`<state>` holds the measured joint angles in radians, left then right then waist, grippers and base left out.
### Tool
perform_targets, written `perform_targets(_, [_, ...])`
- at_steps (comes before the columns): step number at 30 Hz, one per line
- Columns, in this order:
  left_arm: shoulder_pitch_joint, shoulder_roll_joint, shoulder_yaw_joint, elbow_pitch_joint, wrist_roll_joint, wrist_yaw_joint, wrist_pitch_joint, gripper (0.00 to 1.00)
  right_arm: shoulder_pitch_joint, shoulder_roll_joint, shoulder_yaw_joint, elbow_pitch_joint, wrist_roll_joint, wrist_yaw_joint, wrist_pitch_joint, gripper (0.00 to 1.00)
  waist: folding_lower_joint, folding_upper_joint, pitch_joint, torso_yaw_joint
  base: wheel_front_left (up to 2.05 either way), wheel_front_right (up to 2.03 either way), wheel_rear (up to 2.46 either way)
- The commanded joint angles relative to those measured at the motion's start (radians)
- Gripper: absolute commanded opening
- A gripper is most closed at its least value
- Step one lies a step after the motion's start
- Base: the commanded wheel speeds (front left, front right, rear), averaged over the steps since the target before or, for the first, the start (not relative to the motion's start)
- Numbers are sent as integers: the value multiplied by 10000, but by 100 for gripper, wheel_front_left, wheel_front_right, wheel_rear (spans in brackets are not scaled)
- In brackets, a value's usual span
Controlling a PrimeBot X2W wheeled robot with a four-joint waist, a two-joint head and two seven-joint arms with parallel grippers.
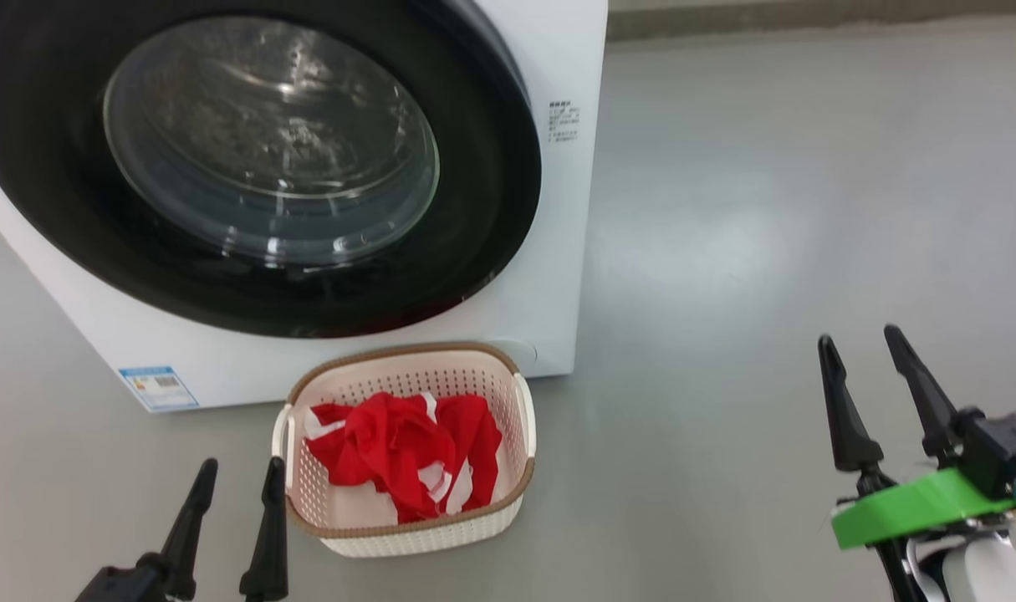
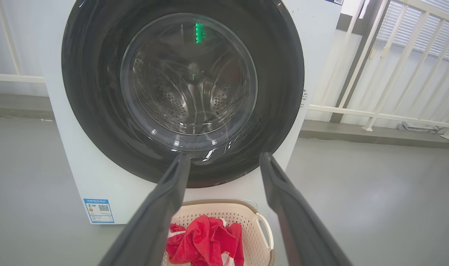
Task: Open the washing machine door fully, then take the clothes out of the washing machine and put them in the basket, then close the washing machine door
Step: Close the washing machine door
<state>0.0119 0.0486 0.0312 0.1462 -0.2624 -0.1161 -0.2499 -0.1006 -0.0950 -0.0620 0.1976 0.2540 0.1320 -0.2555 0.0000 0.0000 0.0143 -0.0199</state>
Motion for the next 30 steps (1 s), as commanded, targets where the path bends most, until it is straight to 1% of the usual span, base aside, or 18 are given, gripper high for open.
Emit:
perform_targets(1, [-84, 160, 390, -352, 125, -37, -118, 100, 61, -94, 99, -403, -66, -13, -63, 100, 0, 0, -275, -4, 0, 0, 0])
perform_targets(5, [123, 164, 543, -616, 257, 5, -118, 100, 546, -59, -51, -693, -80, -13, -63, 100, 0, 0, -390, 15, 0, 0, 0])
perform_targets(19, [776, 126, 768, -1162, 416, 6, -118, 100, 1376, 146, -257, -1263, 12, -13, -63, 100, 0, 0, -564, -119, 0, 0, 0])
perform_targets(30, [915, 77, 800, -1256, 424, 40, -118, 100, 1591, 206, -127, -1520, -83, -13, -63, 100, 0, 0, -533, -152, 0, 0, 0])
